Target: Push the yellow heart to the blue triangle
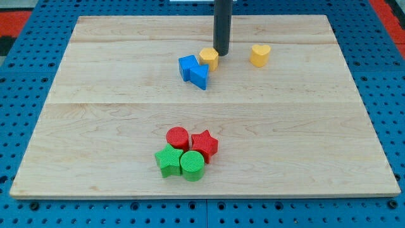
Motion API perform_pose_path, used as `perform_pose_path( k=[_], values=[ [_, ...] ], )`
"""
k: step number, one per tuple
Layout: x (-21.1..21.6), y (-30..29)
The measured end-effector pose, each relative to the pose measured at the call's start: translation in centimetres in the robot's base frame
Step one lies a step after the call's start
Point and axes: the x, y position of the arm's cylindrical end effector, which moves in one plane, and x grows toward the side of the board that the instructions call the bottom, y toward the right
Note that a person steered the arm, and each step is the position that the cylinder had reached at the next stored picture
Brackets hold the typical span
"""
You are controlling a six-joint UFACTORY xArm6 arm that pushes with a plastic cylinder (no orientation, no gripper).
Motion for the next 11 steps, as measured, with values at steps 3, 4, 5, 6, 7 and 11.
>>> perform_pose_path(
  k=[3, 4, 5, 6, 7, 11],
  values=[
    [3.8, 10.4],
    [1.0, 16.6],
    [-1.3, 16.3],
    [-1.3, 13.4],
    [-0.8, 9.2],
    [4.2, -0.7]
  ],
)
